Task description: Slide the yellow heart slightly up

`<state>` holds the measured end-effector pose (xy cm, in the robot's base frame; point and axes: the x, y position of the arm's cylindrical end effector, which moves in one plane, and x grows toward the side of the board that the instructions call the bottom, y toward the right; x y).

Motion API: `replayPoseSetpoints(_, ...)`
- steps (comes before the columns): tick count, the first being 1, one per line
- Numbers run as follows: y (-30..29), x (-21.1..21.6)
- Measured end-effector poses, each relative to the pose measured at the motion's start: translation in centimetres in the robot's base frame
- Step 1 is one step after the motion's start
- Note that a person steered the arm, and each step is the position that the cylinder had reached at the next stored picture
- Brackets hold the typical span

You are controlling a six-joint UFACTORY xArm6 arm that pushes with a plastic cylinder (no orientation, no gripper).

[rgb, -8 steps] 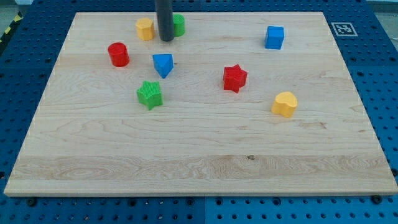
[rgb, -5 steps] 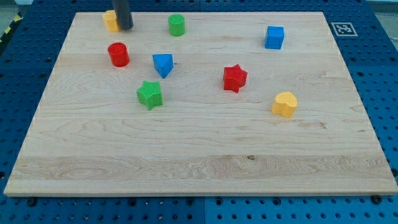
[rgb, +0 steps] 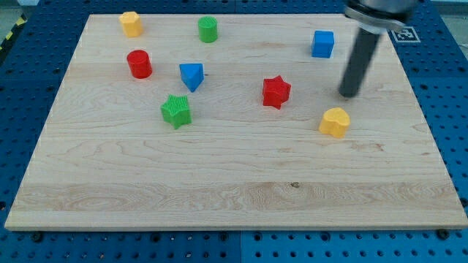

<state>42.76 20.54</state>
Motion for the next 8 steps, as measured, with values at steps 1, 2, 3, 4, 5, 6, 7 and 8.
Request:
replayPoseSetpoints(1,2.7,5.9)
replayPoseSetpoints(2,2.1,9.4)
replayPoseSetpoints(3,-3.6,9.0)
replayPoseSetpoints(4,-5.7,8.6)
replayPoseSetpoints(5,-5.8,6.7)
replayPoseSetpoints(6,-5.8,5.0)
replayPoseSetpoints(7,-5.8,3.5)
replayPoseSetpoints(8,-4.3,2.9)
